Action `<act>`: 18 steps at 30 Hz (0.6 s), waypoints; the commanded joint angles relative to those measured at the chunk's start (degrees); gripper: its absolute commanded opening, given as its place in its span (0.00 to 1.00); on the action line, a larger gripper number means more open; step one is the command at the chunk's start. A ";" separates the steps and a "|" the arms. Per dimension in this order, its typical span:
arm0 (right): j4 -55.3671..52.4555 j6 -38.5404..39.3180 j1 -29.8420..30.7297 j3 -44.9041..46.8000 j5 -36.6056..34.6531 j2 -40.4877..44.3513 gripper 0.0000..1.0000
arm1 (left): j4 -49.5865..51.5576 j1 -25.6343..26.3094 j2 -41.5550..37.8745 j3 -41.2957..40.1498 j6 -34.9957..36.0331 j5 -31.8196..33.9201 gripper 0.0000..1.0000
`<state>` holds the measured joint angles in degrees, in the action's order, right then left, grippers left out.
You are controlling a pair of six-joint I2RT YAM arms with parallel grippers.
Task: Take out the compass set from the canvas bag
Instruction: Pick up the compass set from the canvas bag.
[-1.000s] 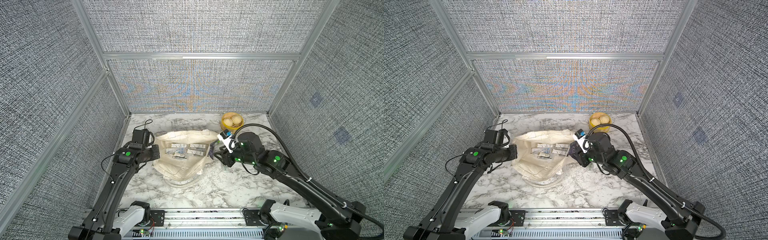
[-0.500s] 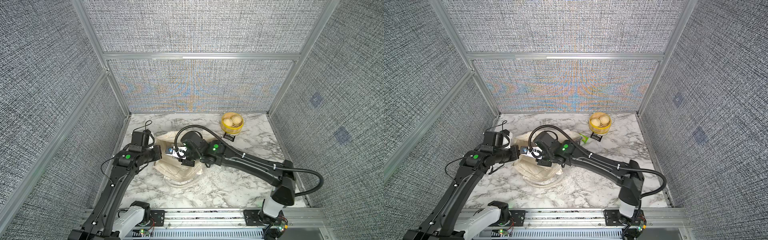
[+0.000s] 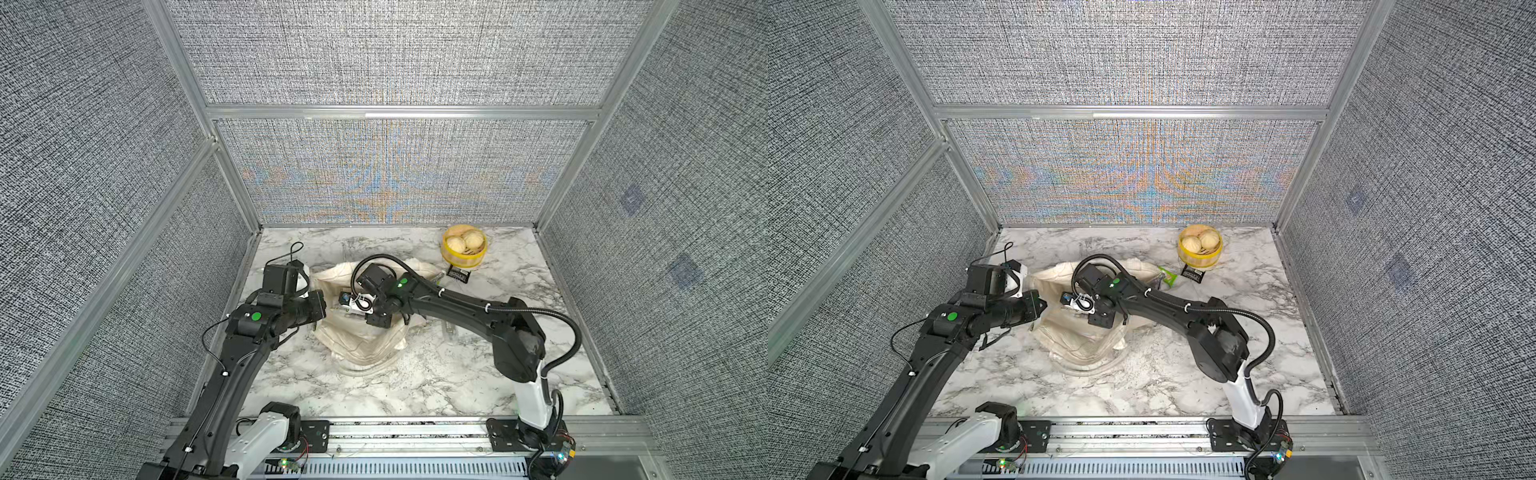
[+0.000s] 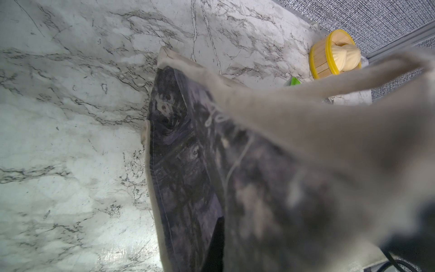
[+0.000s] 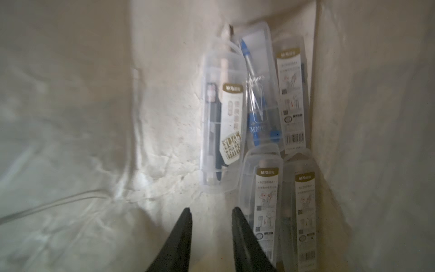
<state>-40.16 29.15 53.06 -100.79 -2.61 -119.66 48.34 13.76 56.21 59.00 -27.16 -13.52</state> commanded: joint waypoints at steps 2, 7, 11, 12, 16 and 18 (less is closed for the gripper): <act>-1.59 -0.17 -1.68 -2.09 -2.84 -3.11 0.41 | 0.97 0.04 -0.63 0.11 0.92 0.18 0.00; -1.06 -0.36 -4.24 -1.98 -3.37 -5.32 0.51 | 1.67 0.04 -0.77 -0.36 1.21 0.79 0.00; -0.22 -0.56 -5.32 -0.84 -4.69 -6.79 0.57 | 1.94 0.05 -0.88 -0.81 1.47 1.37 0.00; -0.02 -0.73 -5.42 -0.64 -5.25 -7.18 0.58 | 1.94 0.05 -0.86 -0.95 1.53 1.47 0.00; 1.04 -1.66 -6.10 0.68 -4.29 -8.27 0.58 | 2.11 0.00 -0.57 -0.84 1.75 1.90 0.00; 0.26 -2.23 -6.21 0.29 -2.52 -9.22 0.56 | 1.94 0.03 -0.57 -1.15 1.75 1.99 0.00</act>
<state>-38.63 28.36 47.18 -100.55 -7.14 -127.72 49.45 13.78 55.64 57.93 -25.93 -12.05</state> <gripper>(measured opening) 0.572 0.048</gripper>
